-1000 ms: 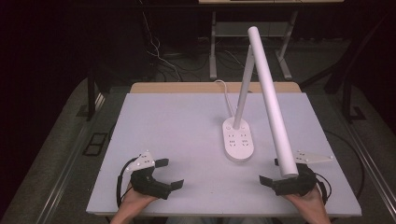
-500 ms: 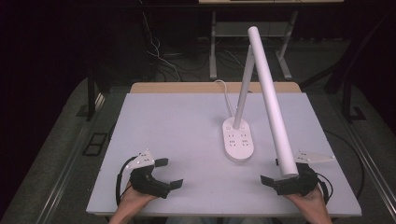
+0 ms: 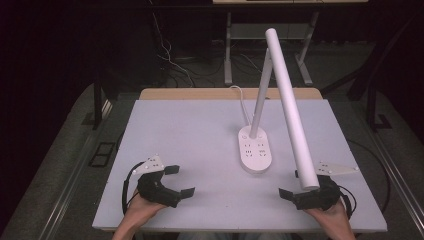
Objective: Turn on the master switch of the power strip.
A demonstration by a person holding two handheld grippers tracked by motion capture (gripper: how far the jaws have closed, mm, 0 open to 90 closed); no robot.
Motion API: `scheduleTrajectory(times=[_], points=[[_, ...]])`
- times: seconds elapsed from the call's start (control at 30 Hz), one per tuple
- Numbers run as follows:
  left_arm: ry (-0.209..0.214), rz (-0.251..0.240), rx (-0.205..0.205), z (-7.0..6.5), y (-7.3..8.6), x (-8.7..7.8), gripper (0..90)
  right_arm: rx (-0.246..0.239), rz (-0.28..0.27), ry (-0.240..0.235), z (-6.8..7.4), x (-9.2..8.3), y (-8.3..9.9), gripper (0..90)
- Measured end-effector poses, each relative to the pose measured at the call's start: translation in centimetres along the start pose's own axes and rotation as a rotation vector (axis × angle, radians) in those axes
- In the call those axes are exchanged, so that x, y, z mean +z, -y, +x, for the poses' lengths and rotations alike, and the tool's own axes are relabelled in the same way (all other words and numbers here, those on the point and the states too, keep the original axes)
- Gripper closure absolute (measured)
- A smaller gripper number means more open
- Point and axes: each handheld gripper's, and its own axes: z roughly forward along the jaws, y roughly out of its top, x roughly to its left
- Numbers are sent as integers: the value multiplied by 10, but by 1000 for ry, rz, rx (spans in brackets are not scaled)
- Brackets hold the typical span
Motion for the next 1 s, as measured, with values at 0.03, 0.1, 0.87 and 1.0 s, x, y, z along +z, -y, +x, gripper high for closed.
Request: scheduleTrajectory(times=[0.03,0.1,0.87,1.0], points=[[0,1,-2,0,-2,0,0,-1,1,0,0,0,0,4],[7,9,-1,0,-4,1,0,1,0,1,0,0,0,4],[16,31,4,8,-37,8,0,0,4,1,0,-1,0,4],[20,37,2,11,-43,12,0,1,5,1,0,-2,0,4]])
